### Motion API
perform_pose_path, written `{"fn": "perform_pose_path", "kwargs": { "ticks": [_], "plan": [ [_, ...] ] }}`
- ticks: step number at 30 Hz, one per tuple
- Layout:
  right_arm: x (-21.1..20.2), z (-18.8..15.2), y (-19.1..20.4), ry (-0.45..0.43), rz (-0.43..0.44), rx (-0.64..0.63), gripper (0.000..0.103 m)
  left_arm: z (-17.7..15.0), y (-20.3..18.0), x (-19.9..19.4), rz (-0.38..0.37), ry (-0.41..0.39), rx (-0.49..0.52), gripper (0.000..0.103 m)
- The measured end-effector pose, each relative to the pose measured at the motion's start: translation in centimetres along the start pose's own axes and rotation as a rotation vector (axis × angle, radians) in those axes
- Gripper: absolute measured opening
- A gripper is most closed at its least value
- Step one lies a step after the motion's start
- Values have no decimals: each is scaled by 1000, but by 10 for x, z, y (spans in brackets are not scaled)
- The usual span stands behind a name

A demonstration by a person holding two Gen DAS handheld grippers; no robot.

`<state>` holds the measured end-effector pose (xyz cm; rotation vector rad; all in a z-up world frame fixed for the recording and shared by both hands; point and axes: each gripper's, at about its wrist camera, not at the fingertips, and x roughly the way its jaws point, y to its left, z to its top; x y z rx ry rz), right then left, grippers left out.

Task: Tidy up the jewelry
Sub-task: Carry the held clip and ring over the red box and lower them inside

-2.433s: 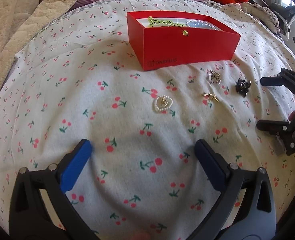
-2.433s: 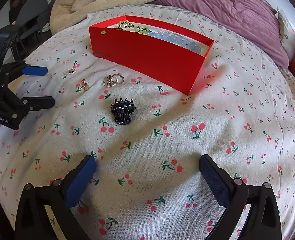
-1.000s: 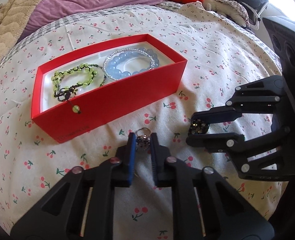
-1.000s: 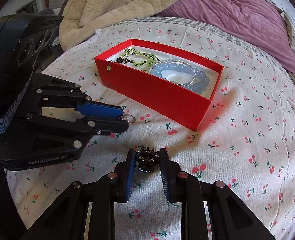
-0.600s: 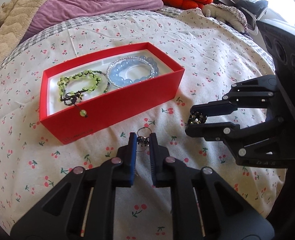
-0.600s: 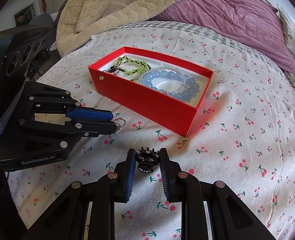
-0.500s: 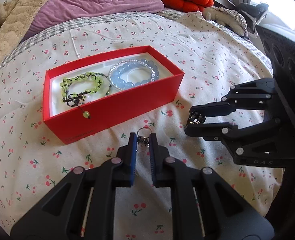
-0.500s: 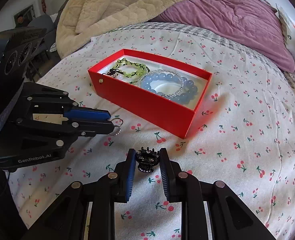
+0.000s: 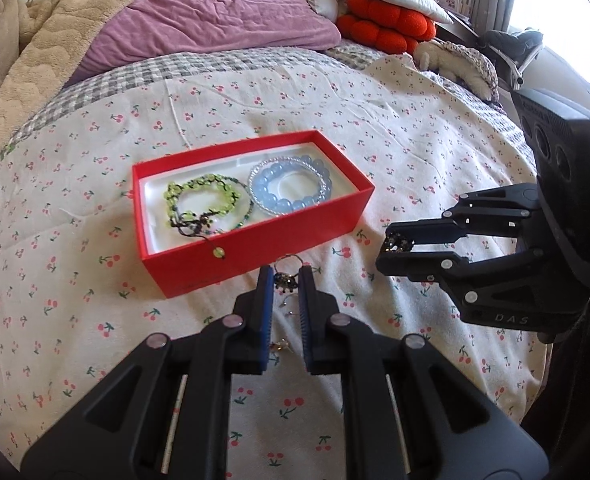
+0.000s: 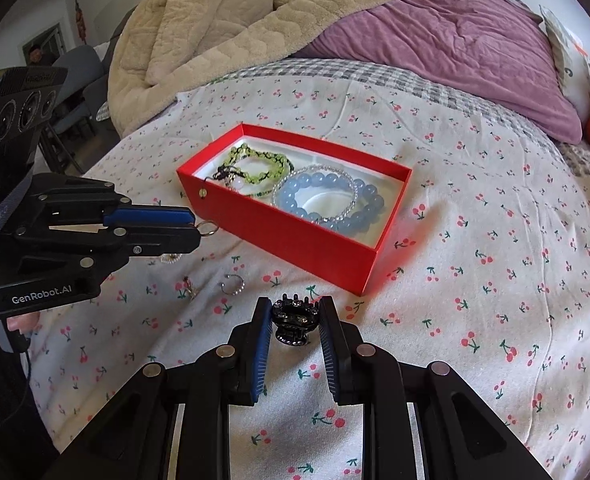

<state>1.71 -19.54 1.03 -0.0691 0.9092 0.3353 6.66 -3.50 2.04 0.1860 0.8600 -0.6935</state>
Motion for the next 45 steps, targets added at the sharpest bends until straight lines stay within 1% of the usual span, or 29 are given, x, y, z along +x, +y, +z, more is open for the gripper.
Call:
{"fn": "perform_pose_path", "kwargs": {
  "ticks": [7, 11, 16, 24, 29, 37, 45],
  "plan": [
    [-11, 15, 0, -31, -16, 11, 24, 9, 7, -16, 20, -37, -17, 14],
    [-15, 26, 1, -45, -30, 14, 24, 16, 12, -20, 44, -52, -31, 14],
    [-16, 45, 2, -57, -34, 28, 24, 25, 23, -19, 67, -67, -79, 14],
    [-12, 72, -1, -93, -10, 98, 24, 35, 38, -6, 110, -73, -122, 14],
    [0, 78, -5, -80, -9, 128, 24, 40, 44, 7, 121, -75, -154, 14],
    [23, 79, -17, -23, -19, 161, 24, 41, 53, 35, 154, -24, -182, 14],
    [40, 76, -31, 16, -32, 191, 24, 41, 52, 46, 161, -3, -174, 14]
  ]
}}
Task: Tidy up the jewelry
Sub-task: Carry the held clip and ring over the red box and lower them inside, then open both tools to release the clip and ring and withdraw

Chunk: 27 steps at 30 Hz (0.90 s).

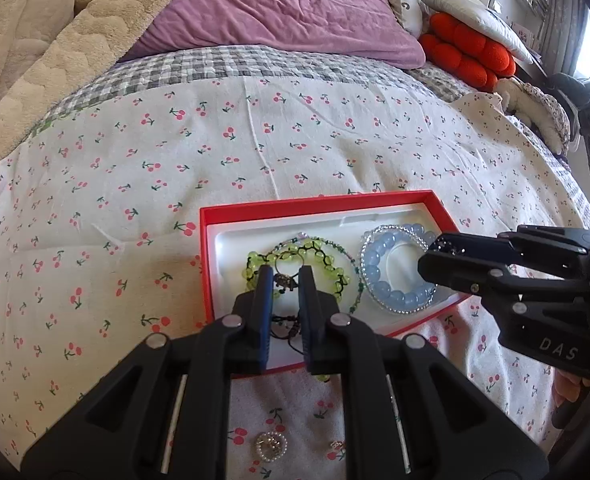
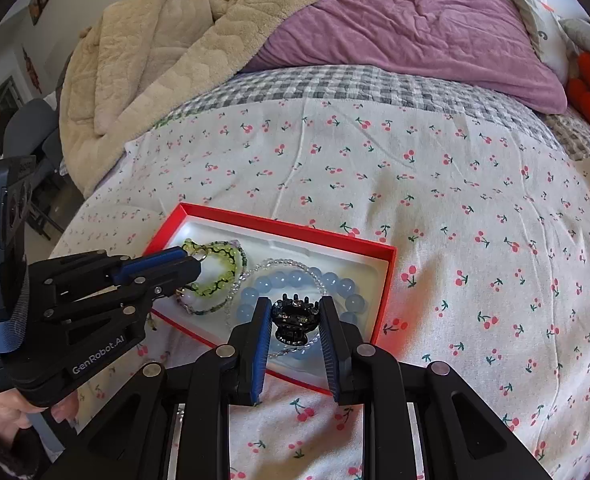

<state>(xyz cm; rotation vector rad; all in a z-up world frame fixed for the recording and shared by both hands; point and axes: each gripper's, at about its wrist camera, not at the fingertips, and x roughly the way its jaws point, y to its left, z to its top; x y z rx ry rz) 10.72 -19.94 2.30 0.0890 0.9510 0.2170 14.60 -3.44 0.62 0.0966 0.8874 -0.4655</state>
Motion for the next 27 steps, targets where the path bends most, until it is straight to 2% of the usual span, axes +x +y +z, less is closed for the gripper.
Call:
{"fn": "perform_pose_path", "kwargs": {
  "ticks": [6, 9, 11, 13, 14, 15, 17, 19, 20, 22, 24, 27],
  "plan": [
    [2, 0, -2, 0, 0, 15, 25, 0, -1, -3, -2, -14, 5, 14],
    [1, 1, 0, 10, 28, 16, 25, 1, -3, -6, 9, -19, 26, 18],
    [0, 2, 1, 19, 39, 5, 26, 1, -3, -8, 17, -25, 38, 30],
    [-2, 2, 4, 24, 42, -10, 28, 1, -3, -11, 27, -30, 43, 37],
    [-3, 1, 5, 25, 40, -17, 34, 0, -3, -13, 29, -31, 45, 40],
    [-4, 1, 6, 24, 39, -23, 48, 0, -2, -15, 31, -32, 46, 41],
    [-11, -1, 8, 1, 32, -34, 66, -1, 0, -20, 35, -35, 46, 47],
    [-17, -2, 10, -18, 29, -51, 66, -3, 1, -25, 29, -39, 49, 52],
    [-21, -2, 11, -22, 27, -58, 66, -4, 1, -28, 41, -39, 50, 62],
    [-28, -4, 13, -35, 28, -66, 66, -7, 3, -35, 57, -54, 55, 70],
    [-35, -9, 14, -40, 24, -72, 67, -10, 4, -41, 60, -55, 56, 71],
    [-44, -16, 15, -39, 17, -80, 69, -15, 8, -49, 73, -49, 43, 80]
  ]
}}
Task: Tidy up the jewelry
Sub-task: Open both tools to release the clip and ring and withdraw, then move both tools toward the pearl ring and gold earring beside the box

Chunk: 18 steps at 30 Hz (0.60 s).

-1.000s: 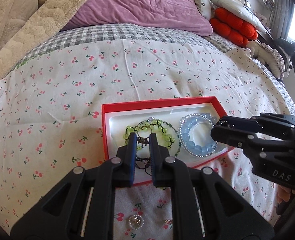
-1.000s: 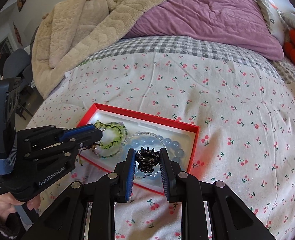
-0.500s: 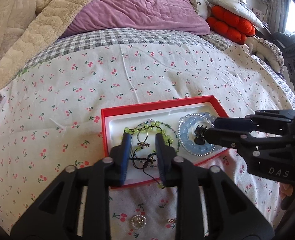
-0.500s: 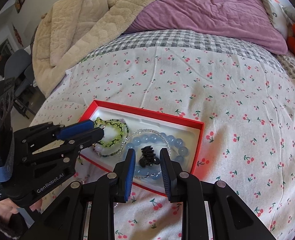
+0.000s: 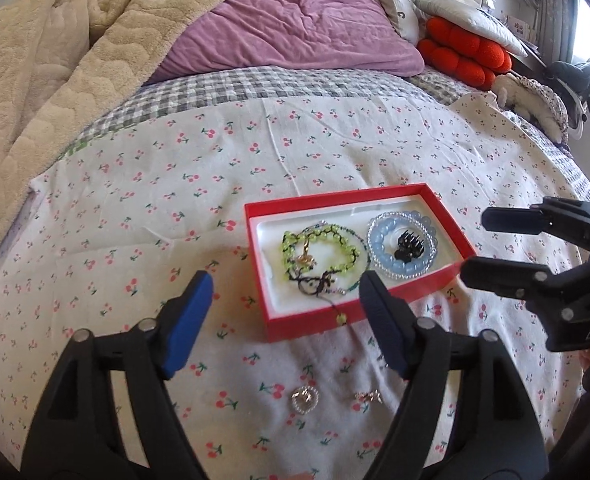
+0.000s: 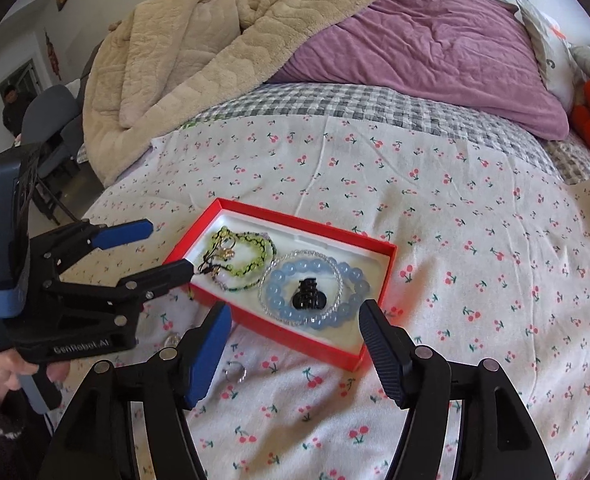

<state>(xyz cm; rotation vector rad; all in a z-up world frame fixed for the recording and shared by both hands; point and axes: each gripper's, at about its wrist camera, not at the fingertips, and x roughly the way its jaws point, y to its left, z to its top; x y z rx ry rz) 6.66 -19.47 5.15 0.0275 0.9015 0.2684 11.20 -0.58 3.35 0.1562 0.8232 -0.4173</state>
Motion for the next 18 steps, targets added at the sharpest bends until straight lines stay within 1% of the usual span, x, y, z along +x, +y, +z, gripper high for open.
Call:
{"fn": "perform_pose_path", "kwargs": {
  "ticks": [1, 4, 6, 8, 13, 18],
  "plan": [
    [-4, -3, 2, -1, -5, -8, 70, -2, 1, -3, 8, 1, -3, 83],
    [-14, -10, 6, -12, -10, -21, 73, -11, 3, -9, 31, 17, -17, 85],
    [-20, -15, 10, -18, -8, -26, 77, -16, 5, -12, 33, 23, -30, 88],
    [-25, -19, 14, -22, -12, -33, 78, -22, 5, -17, 40, 26, -36, 93],
    [-33, -32, 23, -33, -19, -37, 83, -37, 4, -32, 72, 20, -29, 97],
    [-32, -45, 32, -9, -18, -57, 83, -52, 7, -40, 76, 50, -30, 99]
  ]
}}
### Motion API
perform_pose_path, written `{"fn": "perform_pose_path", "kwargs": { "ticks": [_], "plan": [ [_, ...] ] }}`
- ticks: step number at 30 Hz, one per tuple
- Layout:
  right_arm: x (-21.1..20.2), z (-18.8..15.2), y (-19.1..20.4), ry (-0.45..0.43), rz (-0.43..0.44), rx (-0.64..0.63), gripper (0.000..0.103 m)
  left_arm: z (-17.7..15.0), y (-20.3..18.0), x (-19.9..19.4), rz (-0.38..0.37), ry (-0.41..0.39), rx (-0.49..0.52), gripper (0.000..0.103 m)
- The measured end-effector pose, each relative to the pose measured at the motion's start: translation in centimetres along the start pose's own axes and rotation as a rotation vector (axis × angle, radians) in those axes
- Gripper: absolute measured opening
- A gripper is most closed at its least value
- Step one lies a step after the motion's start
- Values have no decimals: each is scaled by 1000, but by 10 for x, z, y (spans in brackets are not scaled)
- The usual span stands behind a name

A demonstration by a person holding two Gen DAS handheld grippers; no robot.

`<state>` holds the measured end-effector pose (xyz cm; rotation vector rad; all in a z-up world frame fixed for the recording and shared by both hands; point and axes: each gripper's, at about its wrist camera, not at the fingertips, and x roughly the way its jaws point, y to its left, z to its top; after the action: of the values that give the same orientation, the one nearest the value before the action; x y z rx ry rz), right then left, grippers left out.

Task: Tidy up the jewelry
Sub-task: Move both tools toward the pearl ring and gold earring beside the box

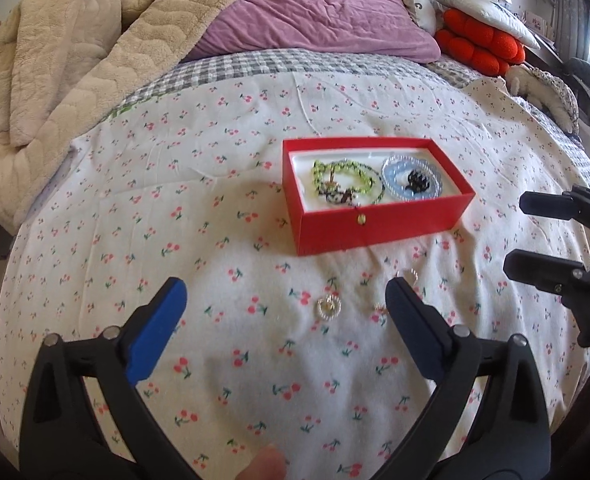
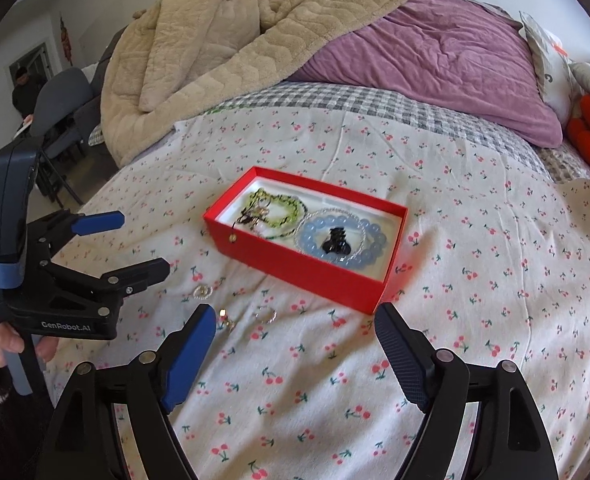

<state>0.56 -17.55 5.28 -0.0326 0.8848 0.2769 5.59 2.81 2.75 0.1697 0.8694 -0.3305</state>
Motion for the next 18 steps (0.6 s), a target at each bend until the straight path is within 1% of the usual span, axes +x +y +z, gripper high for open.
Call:
{"fn": "perform_pose_path", "kwargs": {
  "ticks": [8, 11, 15, 18],
  "plan": [
    [11, -24, 11, 72, -9, -15, 83, -29, 11, 0, 24, 51, 12, 100],
    [18, -33, 13, 91, -25, -22, 84, -39, 17, 3, 33, 71, 10, 100],
    [32, -47, 11, 137, -28, -4, 84, -50, 21, 8, 46, 94, 15, 100],
    [42, -54, 10, 161, -42, -14, 84, -58, 21, 16, 40, 113, 15, 100]
  ]
}}
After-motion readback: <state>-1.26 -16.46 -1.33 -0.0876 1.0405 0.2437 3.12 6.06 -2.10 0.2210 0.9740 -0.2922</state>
